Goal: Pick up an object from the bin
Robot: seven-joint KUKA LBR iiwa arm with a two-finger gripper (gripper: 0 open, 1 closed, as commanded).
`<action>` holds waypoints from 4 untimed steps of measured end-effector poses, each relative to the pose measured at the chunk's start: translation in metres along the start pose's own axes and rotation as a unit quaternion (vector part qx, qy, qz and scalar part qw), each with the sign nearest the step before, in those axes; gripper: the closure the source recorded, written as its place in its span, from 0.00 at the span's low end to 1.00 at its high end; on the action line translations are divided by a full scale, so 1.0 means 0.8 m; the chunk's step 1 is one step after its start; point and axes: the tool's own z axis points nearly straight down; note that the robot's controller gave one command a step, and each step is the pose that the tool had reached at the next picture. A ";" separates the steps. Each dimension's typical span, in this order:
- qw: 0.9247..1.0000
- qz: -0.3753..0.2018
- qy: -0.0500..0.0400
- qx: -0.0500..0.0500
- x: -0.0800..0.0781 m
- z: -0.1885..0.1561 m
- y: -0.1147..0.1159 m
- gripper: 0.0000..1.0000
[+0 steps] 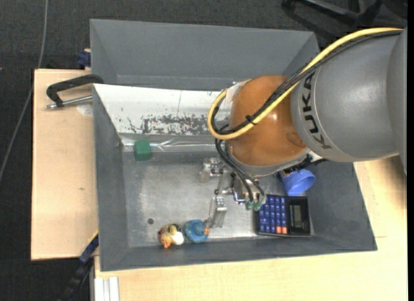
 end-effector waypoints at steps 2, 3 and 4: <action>0.998 -0.059 -0.007 -0.001 -0.004 0.033 -0.003 0.00; 0.994 -0.106 -0.002 0.000 0.002 0.103 -0.035 0.00; 1.000 0.005 -0.005 -0.001 0.001 0.096 -0.019 0.00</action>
Offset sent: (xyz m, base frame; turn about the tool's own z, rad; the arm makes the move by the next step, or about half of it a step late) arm -0.0015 -0.0073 -0.0730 -0.2545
